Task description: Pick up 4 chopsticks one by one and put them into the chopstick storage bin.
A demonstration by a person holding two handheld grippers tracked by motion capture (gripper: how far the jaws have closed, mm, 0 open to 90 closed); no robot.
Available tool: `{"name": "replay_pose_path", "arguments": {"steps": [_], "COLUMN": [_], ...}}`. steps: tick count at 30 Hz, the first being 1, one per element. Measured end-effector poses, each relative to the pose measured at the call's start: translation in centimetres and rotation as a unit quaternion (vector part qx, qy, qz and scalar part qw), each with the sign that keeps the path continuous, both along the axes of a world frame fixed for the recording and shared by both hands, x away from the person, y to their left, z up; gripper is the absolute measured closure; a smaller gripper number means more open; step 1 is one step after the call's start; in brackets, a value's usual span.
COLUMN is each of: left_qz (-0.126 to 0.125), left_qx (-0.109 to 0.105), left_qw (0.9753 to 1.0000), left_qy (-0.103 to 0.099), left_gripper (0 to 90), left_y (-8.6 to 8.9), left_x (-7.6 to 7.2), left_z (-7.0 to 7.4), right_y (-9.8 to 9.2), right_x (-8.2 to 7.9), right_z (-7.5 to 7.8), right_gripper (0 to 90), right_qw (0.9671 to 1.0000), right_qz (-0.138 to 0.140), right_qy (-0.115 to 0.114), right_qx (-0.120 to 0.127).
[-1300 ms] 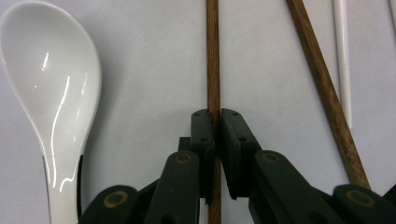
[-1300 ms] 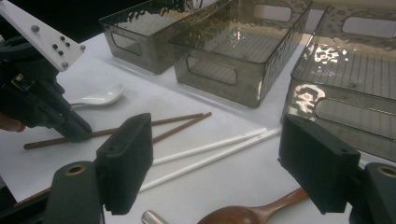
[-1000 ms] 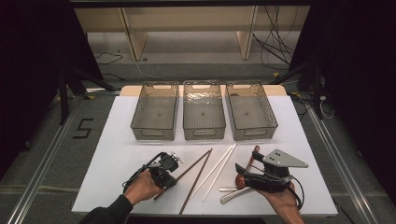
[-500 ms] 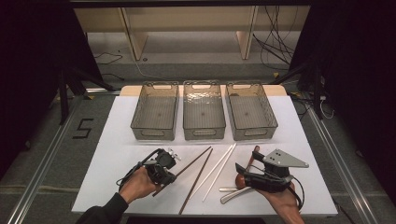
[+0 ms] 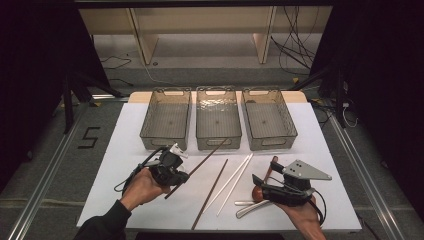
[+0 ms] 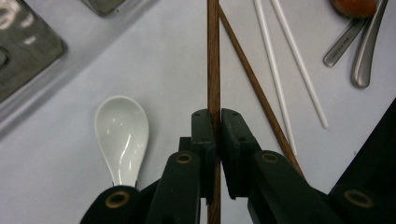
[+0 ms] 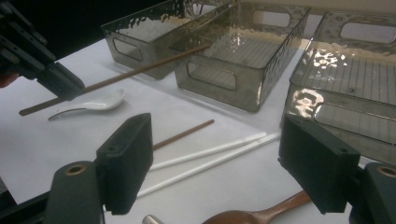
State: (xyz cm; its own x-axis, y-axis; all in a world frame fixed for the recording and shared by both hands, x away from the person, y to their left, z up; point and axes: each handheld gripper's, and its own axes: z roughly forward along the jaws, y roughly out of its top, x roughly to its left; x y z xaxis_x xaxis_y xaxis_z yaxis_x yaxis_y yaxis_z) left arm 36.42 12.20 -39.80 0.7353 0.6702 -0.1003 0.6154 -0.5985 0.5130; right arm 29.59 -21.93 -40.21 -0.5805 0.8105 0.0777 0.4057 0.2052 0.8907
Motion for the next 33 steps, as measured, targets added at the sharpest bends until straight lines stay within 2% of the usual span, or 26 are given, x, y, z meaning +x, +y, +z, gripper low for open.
{"name": "replay_pose_path", "arguments": {"steps": [7,12,20,28,33], "left_qz": [0.011,0.029,0.039,0.070,0.093], "left_qx": [-0.019,-0.035,-0.045,-0.067,-0.063], "left_qw": [0.9996,0.9984,0.9972,0.9933,0.9908], "left_qy": [-0.018,-0.033,-0.045,-0.063,-0.076], "left_gripper": [83.8,83.8,83.8,83.8,83.7], "left_y": [0.9,1.6,1.7,2.9,3.6], "left_x": [1.1,2.5,4.2,7.1,8.8], "left_z": [1.3,2.4,3.5,4.9,5.7], "right_y": [0.0,-0.1,-0.1,-0.1,-0.1], "right_x": [-0.1,-0.1,-0.1,-0.1,-0.1], "right_z": [0.1,0.1,0.1,0.1,0.1], "right_gripper": [26.8,26.9,26.9,26.9,26.9], "right_qw": [1.0000,1.0000,1.0000,1.0000,1.0000], "right_qz": [0.000,-0.002,-0.002,-0.001,-0.001], "right_qy": [-0.005,-0.004,-0.004,-0.005,-0.005], "right_qx": [0.001,0.004,0.004,0.004,0.004]}}
